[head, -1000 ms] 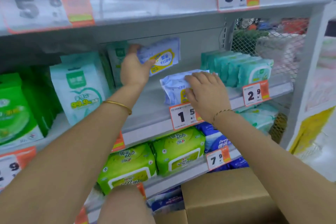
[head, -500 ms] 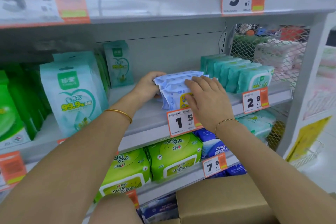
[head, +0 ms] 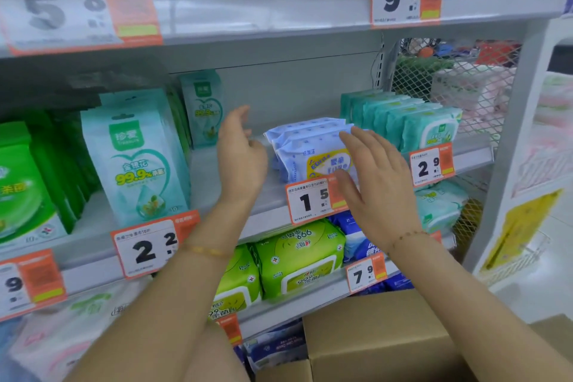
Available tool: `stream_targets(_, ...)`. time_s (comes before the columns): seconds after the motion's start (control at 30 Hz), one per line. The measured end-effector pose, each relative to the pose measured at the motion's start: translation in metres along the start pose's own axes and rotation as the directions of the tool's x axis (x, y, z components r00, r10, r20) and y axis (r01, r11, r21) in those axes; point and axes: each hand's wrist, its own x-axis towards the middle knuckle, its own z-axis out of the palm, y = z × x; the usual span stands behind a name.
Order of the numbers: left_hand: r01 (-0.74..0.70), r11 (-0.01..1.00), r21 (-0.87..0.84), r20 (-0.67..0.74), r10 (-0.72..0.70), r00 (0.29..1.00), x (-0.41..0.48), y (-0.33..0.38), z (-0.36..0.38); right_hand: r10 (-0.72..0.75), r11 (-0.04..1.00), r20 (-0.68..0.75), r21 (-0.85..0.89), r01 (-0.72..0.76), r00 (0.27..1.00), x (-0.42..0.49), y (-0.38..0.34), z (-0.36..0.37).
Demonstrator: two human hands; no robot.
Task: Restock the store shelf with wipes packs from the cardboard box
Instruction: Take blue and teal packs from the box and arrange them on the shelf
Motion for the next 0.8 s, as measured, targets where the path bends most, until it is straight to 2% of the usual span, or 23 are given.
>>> stream_targets(0.07, -0.186, 0.974, -0.128, -0.068, 0.178, 0.982, -0.051, 0.018, -0.004, 0.040, 0.995, -0.087, 0.092, -0.032, 0.995, -0.032, 0.009, -0.017)
stream_targets(0.1, -0.223, 0.960, -0.168, -0.012, 0.224, 0.975, -0.081, 0.024, -0.002, 0.074, 0.992, -0.094, 0.113, -0.064, 0.993, -0.052, 0.017, -0.024)
stream_targets(0.17, -0.193, 0.961, -0.197, 0.283, 0.245, 0.927, -0.139, 0.022, 0.012, 0.194, 0.974, 0.031, 0.115, -0.196, 0.981, -0.093, 0.042, -0.031)
stream_targets(0.2, -0.166, 0.970, -0.178, 0.463, 0.231, 0.856, -0.167, 0.015, 0.023, 0.295, 0.941, 0.164, 0.119, -0.316, 0.941, -0.114, 0.059, -0.033)
stream_targets(0.23, -0.152, 0.978, -0.143, 0.622, 0.208, 0.754, -0.191, 0.004, 0.035, 0.420, 0.873, 0.309, 0.120, -0.473, 0.853, -0.135, 0.079, -0.032)
stream_targets(0.3, -0.214, 0.974, -0.069, 0.852, 0.169, 0.496, -0.225, -0.020, 0.062, 0.646, 0.662, 0.510, -0.003, -0.750, 0.568, -0.174, 0.124, -0.034)
stream_targets(0.33, -0.274, 0.960, -0.050, 0.919, 0.151, 0.364, -0.237, -0.031, 0.074, 0.718, 0.583, 0.535, -0.112, -0.805, 0.446, -0.194, 0.146, -0.034)
stream_targets(0.4, -0.394, 0.918, -0.038, 0.986, 0.099, 0.135, -0.255, -0.045, 0.091, 0.794, 0.492, 0.546, -0.321, -0.809, 0.266, -0.232, 0.185, -0.032)
stream_targets(0.43, -0.461, 0.886, -0.040, 0.995, 0.076, 0.059, -0.261, -0.049, 0.097, 0.814, 0.460, 0.549, -0.409, -0.788, 0.190, -0.248, 0.195, -0.030)
stream_targets(0.47, -0.522, 0.852, -0.047, 0.998, 0.063, 0.013, -0.266, -0.051, 0.101, 0.825, 0.439, 0.551, -0.485, -0.756, 0.126, -0.263, 0.203, -0.026)
stream_targets(0.57, -0.606, 0.794, -0.046, 0.999, 0.034, -0.031, -0.276, -0.058, 0.109, 0.848, 0.394, 0.529, -0.642, -0.658, -0.008, -0.304, 0.215, -0.006)
stream_targets(0.67, -0.641, 0.766, -0.047, 0.998, 0.012, -0.059, -0.281, -0.067, 0.115, 0.887, 0.332, 0.452, -0.767, -0.548, -0.095, -0.340, 0.223, 0.010)
stream_targets(0.73, -0.667, 0.743, -0.051, 0.998, 0.009, -0.066, -0.284, -0.073, 0.119, 0.912, 0.320, 0.402, -0.814, -0.485, -0.074, -0.360, 0.227, 0.021)
stream_targets(0.8, -0.675, 0.736, -0.048, 0.998, 0.003, -0.067, -0.288, -0.080, 0.122, 0.925, 0.340, 0.381, -0.829, -0.443, -0.005, -0.373, 0.227, 0.029)
